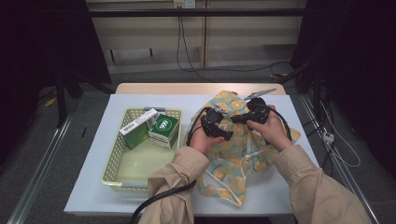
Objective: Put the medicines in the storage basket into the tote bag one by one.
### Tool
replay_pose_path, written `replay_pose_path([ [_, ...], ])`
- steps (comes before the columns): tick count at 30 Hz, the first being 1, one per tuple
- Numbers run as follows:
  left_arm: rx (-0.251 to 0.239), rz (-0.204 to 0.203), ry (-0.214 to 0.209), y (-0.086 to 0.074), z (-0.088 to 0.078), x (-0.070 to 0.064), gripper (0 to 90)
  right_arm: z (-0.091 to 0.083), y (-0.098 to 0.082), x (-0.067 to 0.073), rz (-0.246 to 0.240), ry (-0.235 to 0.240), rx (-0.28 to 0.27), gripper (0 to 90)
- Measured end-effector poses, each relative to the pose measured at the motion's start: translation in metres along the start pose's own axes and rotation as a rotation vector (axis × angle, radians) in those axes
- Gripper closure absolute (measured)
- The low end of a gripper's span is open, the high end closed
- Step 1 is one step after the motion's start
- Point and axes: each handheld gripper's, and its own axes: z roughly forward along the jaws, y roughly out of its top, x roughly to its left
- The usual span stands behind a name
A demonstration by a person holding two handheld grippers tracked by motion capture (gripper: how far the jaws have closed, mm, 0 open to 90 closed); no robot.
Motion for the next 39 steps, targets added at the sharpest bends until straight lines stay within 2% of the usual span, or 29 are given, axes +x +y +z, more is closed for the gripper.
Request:
replay_pose_path([
  [2, -0.001, 0.015, -0.008, 0.0, -0.001, -0.002, 16.4, 0.0, -0.001, -0.001, 0.002, -0.001, 0.002, 90.0],
  [5, -0.012, 0.011, -0.021, 0.001, -0.008, -0.004, 15.6, -0.001, -0.003, -0.003, 0.011, -0.008, 0.002, 90.0],
  [6, -0.007, 0.006, -0.013, 0.002, -0.011, -0.005, 15.6, -0.001, -0.003, -0.003, 0.014, -0.008, 0.0, 90.0],
  [7, -0.008, 0.003, -0.027, 0.003, -0.015, -0.007, 15.4, -0.001, -0.004, -0.004, 0.015, -0.008, -0.001, 90.0],
  [10, -0.015, 0.024, -0.055, 0.005, -0.027, -0.011, 14.5, -0.001, -0.005, -0.003, 0.016, -0.013, 0.006, 90.0],
  [17, -0.02, 0.047, -0.06, 0.004, -0.06, -0.014, 13.6, 0.0, -0.005, 0.003, -0.001, -0.012, 0.013, 90.0],
  [23, -0.021, 0.04, -0.054, -0.002, -0.084, -0.005, 11.9, 0.002, -0.007, 0.007, 0.002, -0.017, 0.019, 90.0],
  [24, -0.022, 0.045, -0.048, -0.003, -0.09, -0.002, 11.5, 0.002, -0.007, 0.007, -0.001, -0.017, 0.021, 90.0],
  [25, -0.027, 0.038, -0.02, -0.005, -0.095, -0.001, 11.5, 0.002, -0.008, 0.008, -0.007, -0.018, 0.021, 90.0],
  [26, -0.029, 0.038, -0.039, -0.007, -0.099, 0.004, 11.3, 0.002, -0.008, 0.008, -0.008, -0.018, 0.02, 90.0],
  [27, -0.024, 0.039, -0.004, -0.008, -0.104, 0.005, 10.3, 0.002, -0.008, 0.009, -0.007, -0.016, 0.018, 90.0],
  [28, -0.031, 0.033, -0.03, -0.01, -0.109, 0.009, 10.1, 0.002, -0.008, 0.009, -0.007, -0.017, 0.02, 90.0],
  [30, -0.044, 0.024, -0.038, -0.014, -0.118, 0.015, 9.9, 0.002, -0.008, 0.009, -0.004, -0.016, 0.019, 90.0],
  [33, -0.047, 0.028, -0.008, -0.019, -0.131, 0.025, 9.4, 0.002, -0.008, 0.01, -0.006, -0.018, 0.019, 90.0],
  [39, -0.052, -0.001, 0.032, -0.034, -0.148, 0.045, 8.6, 0.001, -0.009, 0.01, -0.004, -0.018, 0.02, 90.0],
])
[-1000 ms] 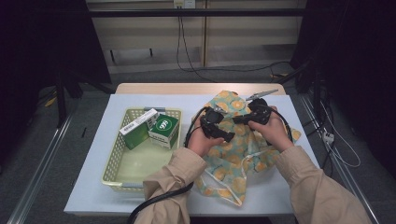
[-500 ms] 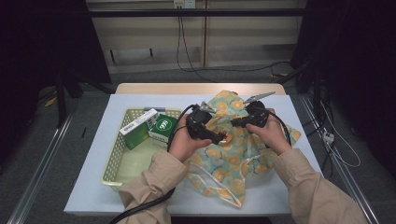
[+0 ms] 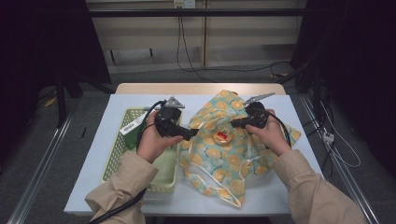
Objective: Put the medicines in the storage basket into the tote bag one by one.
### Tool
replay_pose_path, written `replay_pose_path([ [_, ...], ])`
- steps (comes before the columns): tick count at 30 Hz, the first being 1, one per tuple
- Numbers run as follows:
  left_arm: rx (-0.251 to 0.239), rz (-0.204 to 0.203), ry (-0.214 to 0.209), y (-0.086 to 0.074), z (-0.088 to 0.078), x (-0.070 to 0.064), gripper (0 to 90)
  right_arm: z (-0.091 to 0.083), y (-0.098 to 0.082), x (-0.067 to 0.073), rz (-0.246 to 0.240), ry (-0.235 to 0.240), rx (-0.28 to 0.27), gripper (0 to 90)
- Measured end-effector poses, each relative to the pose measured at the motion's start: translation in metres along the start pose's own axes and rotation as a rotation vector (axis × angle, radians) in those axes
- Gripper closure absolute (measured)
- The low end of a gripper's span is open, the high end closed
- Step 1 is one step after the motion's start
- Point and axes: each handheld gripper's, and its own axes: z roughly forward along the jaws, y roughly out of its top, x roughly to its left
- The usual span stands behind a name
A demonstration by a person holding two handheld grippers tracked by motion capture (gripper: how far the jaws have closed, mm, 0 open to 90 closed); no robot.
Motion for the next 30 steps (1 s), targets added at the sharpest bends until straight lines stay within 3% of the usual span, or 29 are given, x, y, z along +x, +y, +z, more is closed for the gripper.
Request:
replay_pose_path([
  [11, -0.003, -0.038, 0.038, -0.022, -0.021, 0.022, 6.4, -0.005, 0.0, 0.0, 0.001, -0.005, -0.008, 90.0],
  [15, 0.012, -0.049, 0.077, -0.03, -0.023, 0.027, 5.7, -0.006, 0.0, 0.001, -0.005, -0.005, -0.01, 90.0],
  [16, 0.009, -0.053, 0.056, -0.032, -0.024, 0.029, 5.7, -0.006, 0.0, 0.001, -0.006, -0.004, -0.01, 90.0],
  [22, 0.016, -0.062, 0.065, -0.04, -0.026, 0.034, 5.7, -0.005, 0.0, 0.002, -0.012, -0.001, -0.008, 90.0],
  [25, 0.018, -0.069, 0.091, -0.043, -0.026, 0.035, 5.8, -0.005, 0.0, 0.002, -0.012, -0.001, -0.008, 90.0],
  [28, 0.028, -0.071, 0.088, -0.047, -0.024, 0.036, 5.9, -0.006, 0.0, 0.001, -0.01, -0.003, -0.009, 90.0],
  [30, 0.04, -0.068, 0.118, -0.049, -0.022, 0.036, 5.9, -0.007, 0.0, 0.001, -0.014, -0.001, -0.01, 90.0],
])
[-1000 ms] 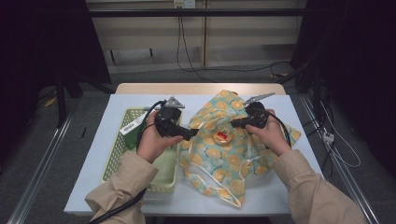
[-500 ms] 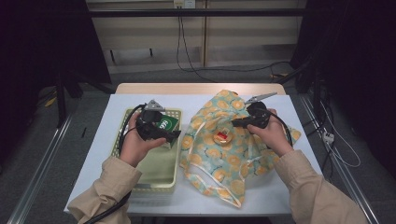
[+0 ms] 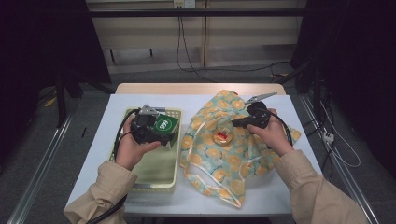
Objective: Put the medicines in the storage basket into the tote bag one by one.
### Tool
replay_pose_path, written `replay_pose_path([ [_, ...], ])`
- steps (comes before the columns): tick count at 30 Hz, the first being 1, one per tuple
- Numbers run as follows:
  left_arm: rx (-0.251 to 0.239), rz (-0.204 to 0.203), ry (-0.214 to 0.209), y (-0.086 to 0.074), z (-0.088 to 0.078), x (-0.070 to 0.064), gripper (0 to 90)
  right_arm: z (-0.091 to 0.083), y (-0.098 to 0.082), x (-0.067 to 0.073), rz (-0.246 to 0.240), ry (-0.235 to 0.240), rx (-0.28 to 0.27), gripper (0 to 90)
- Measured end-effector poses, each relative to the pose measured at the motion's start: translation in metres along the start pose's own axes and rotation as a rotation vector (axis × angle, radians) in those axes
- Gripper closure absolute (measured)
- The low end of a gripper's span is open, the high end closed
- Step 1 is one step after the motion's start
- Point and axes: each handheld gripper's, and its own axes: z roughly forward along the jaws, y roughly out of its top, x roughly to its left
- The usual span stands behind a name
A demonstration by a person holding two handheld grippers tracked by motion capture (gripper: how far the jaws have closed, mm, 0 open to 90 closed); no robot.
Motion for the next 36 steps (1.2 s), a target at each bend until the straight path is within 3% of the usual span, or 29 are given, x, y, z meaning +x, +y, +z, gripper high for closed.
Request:
replay_pose_path([
  [2, -0.004, -0.018, -0.004, -0.002, 0.002, 0.002, 5.9, -0.001, 0.0, 0.0, 0.0, 0.0, -0.002, 90.0],
  [10, 0.02, -0.019, 0.03, -0.007, 0.012, 0.006, 6.1, -0.002, 0.0, 0.0, -0.009, 0.005, 0.006, 90.0],
  [15, 0.041, -0.034, 0.076, -0.009, 0.018, 0.013, 6.3, -0.002, 0.0, 0.002, -0.017, 0.01, 0.009, 90.0],
  [18, 0.055, -0.052, 0.062, -0.009, 0.024, 0.016, 5.3, -0.002, 0.0, 0.001, -0.016, 0.011, 0.008, 90.0],
  [25, 0.085, -0.042, 0.081, -0.011, 0.038, 0.011, 4.6, -0.003, -0.001, -0.001, -0.015, 0.013, 0.004, 90.0],
  [26, 0.088, -0.055, 0.082, -0.011, 0.04, 0.011, 4.9, -0.002, -0.002, -0.001, -0.015, 0.014, 0.006, 90.0],
  [28, 0.092, -0.043, 0.093, -0.012, 0.04, 0.012, 7.8, -0.002, -0.003, -0.001, -0.013, 0.014, 0.007, 90.0],
  [32, 0.084, -0.069, 0.108, -0.012, 0.036, 0.013, 13.4, -0.001, -0.005, -0.003, -0.006, 0.013, 0.009, 90.0],
  [34, 0.078, -0.098, 0.091, -0.013, 0.033, 0.013, 15.2, -0.001, -0.006, -0.004, -0.001, 0.012, 0.011, 90.0],
  [36, 0.084, -0.102, 0.092, -0.012, 0.028, 0.013, 15.8, -0.001, -0.006, -0.005, 0.0, 0.012, 0.007, 90.0],
])
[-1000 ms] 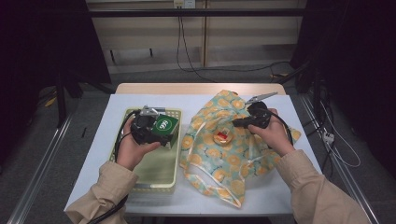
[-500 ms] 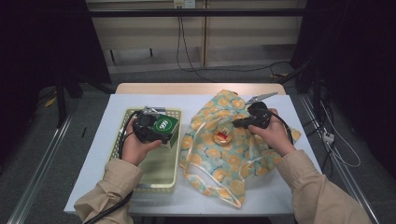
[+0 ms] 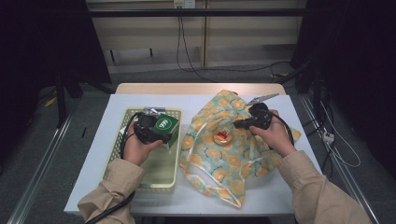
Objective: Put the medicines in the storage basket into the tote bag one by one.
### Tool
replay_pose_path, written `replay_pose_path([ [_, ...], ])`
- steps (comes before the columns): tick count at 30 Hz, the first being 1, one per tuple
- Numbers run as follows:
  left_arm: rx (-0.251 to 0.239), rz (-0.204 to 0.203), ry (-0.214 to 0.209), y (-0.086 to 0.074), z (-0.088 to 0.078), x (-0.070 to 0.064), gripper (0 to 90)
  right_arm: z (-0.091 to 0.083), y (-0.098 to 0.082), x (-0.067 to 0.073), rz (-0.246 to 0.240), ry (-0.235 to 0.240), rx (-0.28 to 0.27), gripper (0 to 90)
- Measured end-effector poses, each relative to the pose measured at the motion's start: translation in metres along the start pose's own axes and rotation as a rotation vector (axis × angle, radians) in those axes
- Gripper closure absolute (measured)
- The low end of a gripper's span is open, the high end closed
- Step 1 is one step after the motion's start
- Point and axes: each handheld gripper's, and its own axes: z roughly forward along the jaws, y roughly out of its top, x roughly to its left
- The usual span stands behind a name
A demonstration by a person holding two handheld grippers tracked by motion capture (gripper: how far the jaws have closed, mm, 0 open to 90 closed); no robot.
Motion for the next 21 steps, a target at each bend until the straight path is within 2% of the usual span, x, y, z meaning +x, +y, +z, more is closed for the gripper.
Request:
replay_pose_path([
  [2, -0.011, -0.017, -0.006, 0.0, -0.005, 0.0, 16.0, 0.0, 0.0, 0.0, 0.002, -0.001, -0.001, 90.0],
  [7, -0.012, 0.008, -0.028, 0.006, -0.026, -0.001, 16.1, 0.001, 0.0, 0.0, 0.007, 0.0, 0.0, 90.0],
  [10, -0.038, -0.008, -0.055, 0.009, -0.038, -0.003, 16.2, 0.0, 0.001, 0.0, 0.008, -0.001, -0.004, 90.0],
  [15, -0.054, 0.012, -0.081, 0.013, -0.059, -0.006, 16.2, -0.001, 0.001, 0.0, 0.011, -0.003, -0.005, 90.0],
  [19, -0.07, 0.039, -0.081, 0.02, -0.073, -0.009, 16.2, -0.002, 0.001, -0.001, 0.011, -0.005, -0.007, 90.0],
  [21, -0.086, 0.031, -0.106, 0.024, -0.079, -0.011, 16.2, -0.002, 0.001, 0.0, 0.01, -0.006, -0.007, 90.0],
])
